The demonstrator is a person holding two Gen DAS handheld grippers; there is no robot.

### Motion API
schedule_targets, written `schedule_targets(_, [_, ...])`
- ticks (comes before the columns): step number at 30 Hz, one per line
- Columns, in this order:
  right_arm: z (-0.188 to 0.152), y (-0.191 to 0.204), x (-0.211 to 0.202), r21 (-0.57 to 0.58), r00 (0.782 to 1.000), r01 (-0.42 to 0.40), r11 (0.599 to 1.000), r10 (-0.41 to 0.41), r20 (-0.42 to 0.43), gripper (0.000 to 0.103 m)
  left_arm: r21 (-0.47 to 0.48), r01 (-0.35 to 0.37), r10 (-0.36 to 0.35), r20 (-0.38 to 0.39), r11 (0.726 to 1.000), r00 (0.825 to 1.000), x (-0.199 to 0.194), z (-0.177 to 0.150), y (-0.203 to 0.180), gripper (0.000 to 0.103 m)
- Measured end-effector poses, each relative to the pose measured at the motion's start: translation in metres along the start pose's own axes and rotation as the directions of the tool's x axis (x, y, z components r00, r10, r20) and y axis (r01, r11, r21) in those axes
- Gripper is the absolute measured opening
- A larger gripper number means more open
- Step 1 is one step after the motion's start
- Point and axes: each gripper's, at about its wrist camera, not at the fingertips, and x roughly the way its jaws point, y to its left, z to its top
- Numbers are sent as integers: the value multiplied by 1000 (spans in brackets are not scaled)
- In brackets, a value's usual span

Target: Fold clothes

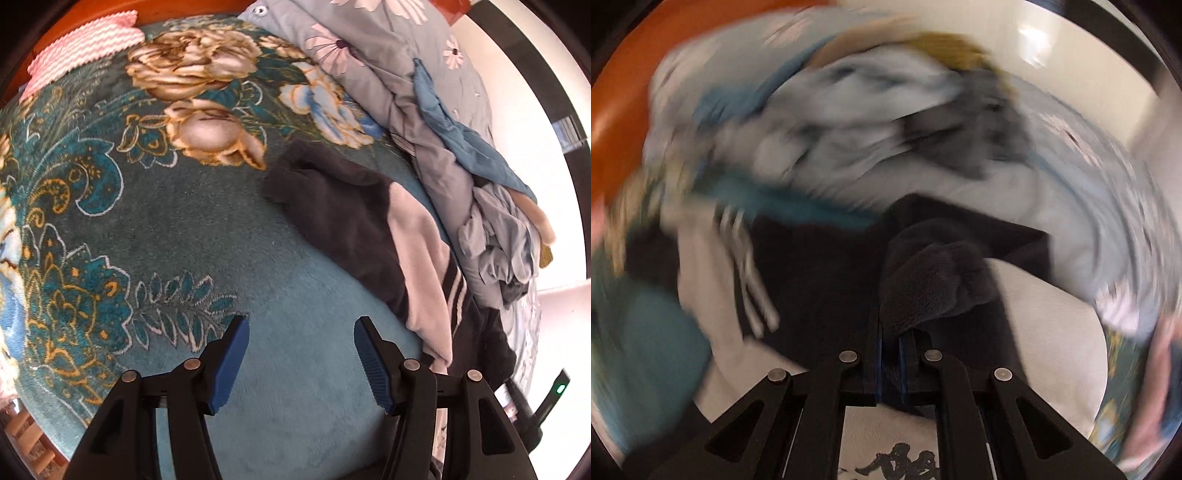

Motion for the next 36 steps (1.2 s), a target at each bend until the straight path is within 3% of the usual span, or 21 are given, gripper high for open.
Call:
schedule_targets(2, [-9, 20, 10, -109, 999, 47, 993, -49, -16, 9, -17, 0, 0, -7, 1000, 1000, 10, 4, 2, 63])
schedule_targets(5, [-12, 20, 14, -102, 999, -6, 995, 1, -53, 15, -39, 16, -16, -7, 999, 1000, 24, 11, 2, 63])
schedule_targets(7, [-13, 16, 13, -74, 997, -54, 996, 49, -65, 32, -56, 25, -26, -3, 998, 1000, 32, 18, 2, 63])
schedule_targets(9, [-11, 9, 4, -32, 996, -85, 996, 84, -42, 38, -78, 37, -37, 2, 996, 999, 41, 25, 2, 63])
schedule_targets(16, [2, -32, -22, 163, 996, -91, 982, 89, 17, 38, -234, 94, -80, 69, 968, 994, 69, 59, 15, 63])
schedule_targets(19, [2, -46, -33, 201, 998, -70, 977, 67, 24, 38, -323, 124, -96, 102, 938, 990, 80, 68, 24, 61])
schedule_targets(21, [-2, -55, -41, 213, 999, -48, 976, 45, 22, 38, -351, 144, -99, 142, 925, 985, 79, 70, 27, 49])
schedule_targets(22, [-4, -60, -44, 220, 999, -39, 975, 35, 21, 38, -355, 134, -85, 152, 925, 985, 79, 71, 27, 26])
schedule_targets(23, [-7, -65, -46, 230, 999, -31, 973, 28, 19, 38, -358, 119, -69, 150, 926, 986, 79, 73, 27, 14])
schedule_targets(25, [-14, -77, -54, 255, 1000, -18, 967, 13, 20, 38, -355, 107, -50, 164, 929, 985, 74, 75, 22, 10])
schedule_targets(28, [-25, -95, -66, 290, 1000, 4, 957, -11, 23, 38, -258, 105, -44, 233, 960, 972, 45, 78, -10, 9])
schedule_targets(31, [-36, -112, -77, 325, 999, 18, 945, -30, 32, 38, -74, 144, -114, 313, 987, 943, 3, 78, -64, 9])
schedule_targets(33, [-43, -124, -83, 355, 999, 22, 935, -38, 38, 38, 74, 197, -211, 351, 978, 912, -30, 75, -110, 9])
schedule_targets(36, [-56, -142, -90, 407, 998, 21, 913, -45, 49, 38, 302, 264, -362, 336, 916, 870, -70, 56, -186, 9])
